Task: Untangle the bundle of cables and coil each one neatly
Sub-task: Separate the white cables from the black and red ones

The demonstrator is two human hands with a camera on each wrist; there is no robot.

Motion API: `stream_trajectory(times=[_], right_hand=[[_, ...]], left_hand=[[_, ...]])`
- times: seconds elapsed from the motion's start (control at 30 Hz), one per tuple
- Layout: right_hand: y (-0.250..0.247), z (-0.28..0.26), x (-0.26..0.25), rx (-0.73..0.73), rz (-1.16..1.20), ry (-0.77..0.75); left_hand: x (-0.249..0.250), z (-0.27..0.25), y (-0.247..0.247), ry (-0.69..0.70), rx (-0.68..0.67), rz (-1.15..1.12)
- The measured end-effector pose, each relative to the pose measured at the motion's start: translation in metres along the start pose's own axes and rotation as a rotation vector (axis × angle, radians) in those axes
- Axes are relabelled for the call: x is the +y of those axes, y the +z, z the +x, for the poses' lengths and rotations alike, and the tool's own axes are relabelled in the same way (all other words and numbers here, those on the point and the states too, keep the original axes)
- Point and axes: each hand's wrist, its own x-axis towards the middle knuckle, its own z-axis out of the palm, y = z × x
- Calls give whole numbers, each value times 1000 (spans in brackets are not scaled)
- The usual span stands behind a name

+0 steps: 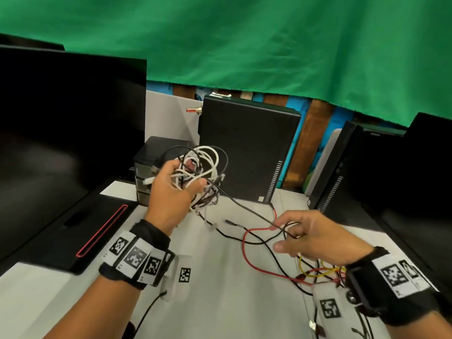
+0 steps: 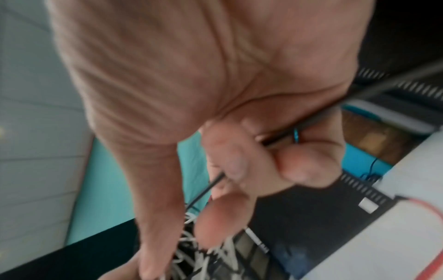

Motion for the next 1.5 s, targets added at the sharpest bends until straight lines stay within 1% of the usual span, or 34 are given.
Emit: stream_trajectory(times=[0.03,0.07,0.13,0.17,0.27,0.3,0.33,0.37,0.4,0.43,0.5,0.57,0.6,0.67,0.77,0.8,0.87,0.93,1.0,1.1,1.17,1.23,1.3,1.5], right_hand=[[5,1,-7,-29,8,-31],[8,3,-13,-27,21,-75],[13,6,-23,49,72,-204],[13,10,-26,138,95,-277],[5,22,-33,518,146,-440],[1,24,-38,605,161,-474],[-3,26,-43,656,163,-510],[-5,27,-48,675,151,-552],[-7,28,-54,665,130,-596],[-7,29,-60,624,94,-630],[-4,31,-70,455,-49,-643],[-1,34,-76,252,-204,-604],[-1,35,-77,179,-240,-576],[-4,34,-78,105,-262,-525],[-9,32,-72,60,-232,-489],[-11,31,-69,61,-214,-492],[-12,31,-61,70,-136,-495],[-13,30,-53,84,9,-494],[-14,27,-47,108,199,-484],[-15,25,-38,210,461,-462],[-18,25,-33,317,612,-442],[-22,24,-29,413,700,-426],[-24,22,-27,465,741,-432],[-25,23,-27,502,902,-473]], left_hand=[[0,-3,3,-10,-34,-26],[0,-6,5,-22,-64,-52],[1,-9,7,-43,-135,-84],[2,-10,7,-56,-181,-101],[8,-10,6,-113,-336,-213],[10,-10,5,-127,-396,-257],[12,-11,3,-138,-461,-297],[13,-11,2,-142,-525,-320],[14,-12,1,-138,-580,-327],[16,-13,1,-132,-623,-324],[18,-15,2,-118,-688,-304],[19,-16,3,-89,-742,-258],[18,-16,3,-81,-765,-230],[17,-16,3,-88,-811,-192],[17,-19,3,-114,-900,-163],[16,-19,4,-129,-915,-186],[17,-18,6,-219,-915,-301],[16,-15,5,-325,-910,-433],[15,-14,2,-375,-923,-507],[12,-16,2,-422,-933,-559],[9,-15,3,-449,-896,-547],[6,-14,3,-434,-876,-508],[6,-13,2,-403,-863,-458],[7,-15,5,-268,-767,-301]])
